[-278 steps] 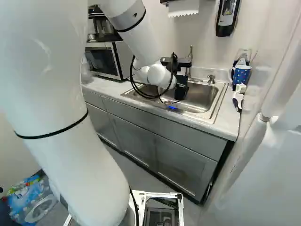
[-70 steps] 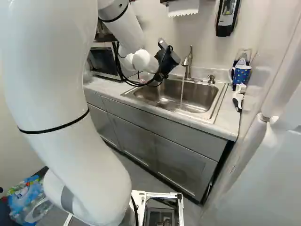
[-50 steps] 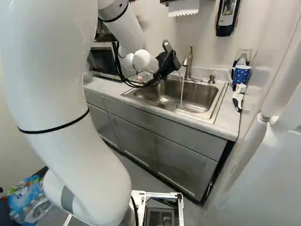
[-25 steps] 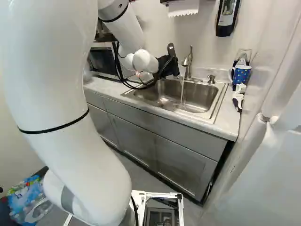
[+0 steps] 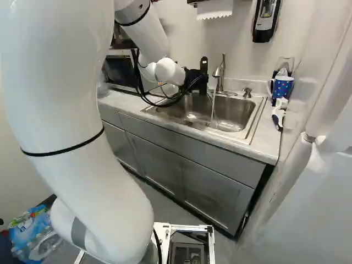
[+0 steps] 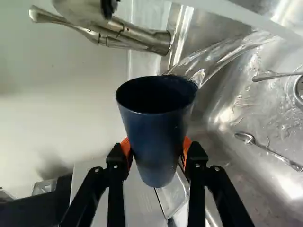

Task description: Rinse the cup and place it in the tray

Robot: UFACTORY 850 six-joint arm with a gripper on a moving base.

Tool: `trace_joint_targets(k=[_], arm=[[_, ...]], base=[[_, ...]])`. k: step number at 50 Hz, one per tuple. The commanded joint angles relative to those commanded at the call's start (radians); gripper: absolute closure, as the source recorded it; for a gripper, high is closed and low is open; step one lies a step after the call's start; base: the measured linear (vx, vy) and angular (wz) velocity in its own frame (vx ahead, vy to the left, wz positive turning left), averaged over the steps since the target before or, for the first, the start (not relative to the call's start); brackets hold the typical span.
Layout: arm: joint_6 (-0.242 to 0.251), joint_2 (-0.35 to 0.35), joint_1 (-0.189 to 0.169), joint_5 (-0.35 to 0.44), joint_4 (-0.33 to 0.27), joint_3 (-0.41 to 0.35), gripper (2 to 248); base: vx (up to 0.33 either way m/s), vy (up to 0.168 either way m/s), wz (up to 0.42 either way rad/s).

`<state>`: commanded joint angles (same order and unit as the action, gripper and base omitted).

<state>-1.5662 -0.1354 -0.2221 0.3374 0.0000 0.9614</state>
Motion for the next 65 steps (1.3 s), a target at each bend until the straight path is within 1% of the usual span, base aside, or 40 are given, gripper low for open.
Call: trace_joint_targets(k=[31,65], arm=[[-0.326,0.0,0.0,0.0,0.0,0.0,129],[-0.326,0.0,0.0,0.0,0.0,0.0,129]], base=[[0.0,0.0,0.0],[0.0,0.0,0.0]])
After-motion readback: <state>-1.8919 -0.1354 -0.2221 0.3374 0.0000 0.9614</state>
